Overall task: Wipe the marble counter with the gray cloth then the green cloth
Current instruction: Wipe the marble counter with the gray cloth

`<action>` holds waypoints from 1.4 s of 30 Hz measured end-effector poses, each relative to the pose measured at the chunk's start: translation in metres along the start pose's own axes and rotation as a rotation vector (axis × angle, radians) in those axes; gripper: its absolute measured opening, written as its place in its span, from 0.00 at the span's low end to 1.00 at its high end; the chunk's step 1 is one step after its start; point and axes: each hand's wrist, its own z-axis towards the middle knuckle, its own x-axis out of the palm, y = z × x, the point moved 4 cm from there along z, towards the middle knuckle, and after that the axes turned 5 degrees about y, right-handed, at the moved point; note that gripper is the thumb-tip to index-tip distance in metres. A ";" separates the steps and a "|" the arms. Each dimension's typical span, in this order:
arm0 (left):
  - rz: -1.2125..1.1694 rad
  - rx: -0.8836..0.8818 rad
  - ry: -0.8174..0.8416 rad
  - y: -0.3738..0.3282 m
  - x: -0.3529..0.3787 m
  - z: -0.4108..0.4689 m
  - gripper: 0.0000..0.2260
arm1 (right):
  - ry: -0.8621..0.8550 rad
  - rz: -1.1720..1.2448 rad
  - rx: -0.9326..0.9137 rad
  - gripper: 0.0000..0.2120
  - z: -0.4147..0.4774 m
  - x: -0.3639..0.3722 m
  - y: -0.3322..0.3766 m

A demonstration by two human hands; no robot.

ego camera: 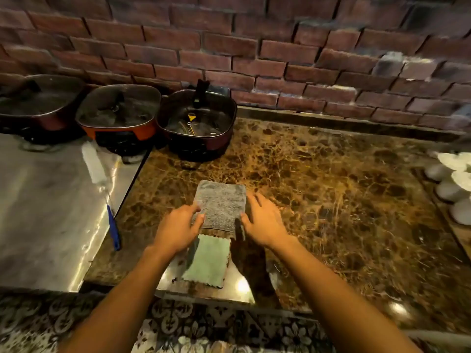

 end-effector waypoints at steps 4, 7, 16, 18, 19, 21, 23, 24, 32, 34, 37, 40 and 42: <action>-0.035 -0.032 0.027 0.026 0.014 0.020 0.18 | 0.133 -0.028 0.004 0.33 0.044 0.052 0.017; -0.032 -0.037 0.029 0.045 0.029 0.038 0.18 | 0.156 -0.071 0.002 0.34 0.082 0.087 0.029; 0.048 -0.012 0.029 0.092 0.067 0.076 0.23 | 0.096 -0.148 0.002 0.40 0.148 0.144 0.031; 0.066 0.016 -0.006 0.090 0.072 0.078 0.22 | 0.062 -0.124 0.009 0.39 0.152 0.149 0.025; 0.090 0.057 -0.031 0.086 0.075 0.076 0.21 | 0.046 -0.119 0.008 0.39 0.153 0.150 0.024; 0.150 0.161 -0.063 0.074 0.087 0.065 0.21 | 0.051 -0.117 0.001 0.38 0.153 0.152 0.021; 0.177 0.247 -0.078 0.057 0.105 0.049 0.22 | 0.063 -0.123 0.005 0.38 0.153 0.153 0.017; 0.183 0.266 -0.086 0.049 0.115 0.038 0.23 | 0.065 -0.121 0.007 0.38 0.153 0.152 0.015; 0.301 0.097 0.098 0.023 0.174 -0.022 0.32 | 0.003 -0.072 0.078 0.38 0.136 0.137 -0.032; 0.310 0.084 0.090 0.026 0.174 -0.020 0.31 | 0.001 -0.075 0.104 0.38 0.129 0.133 -0.046; 0.318 0.045 0.109 0.028 0.174 -0.019 0.32 | 0.004 -0.083 0.150 0.38 0.111 0.128 -0.069; 0.307 0.005 0.128 0.031 0.174 -0.022 0.33 | 0.001 -0.077 0.190 0.37 0.092 0.122 -0.092; 0.302 0.003 0.120 0.028 0.171 -0.018 0.33 | 0.004 -0.076 0.221 0.37 0.081 0.118 -0.109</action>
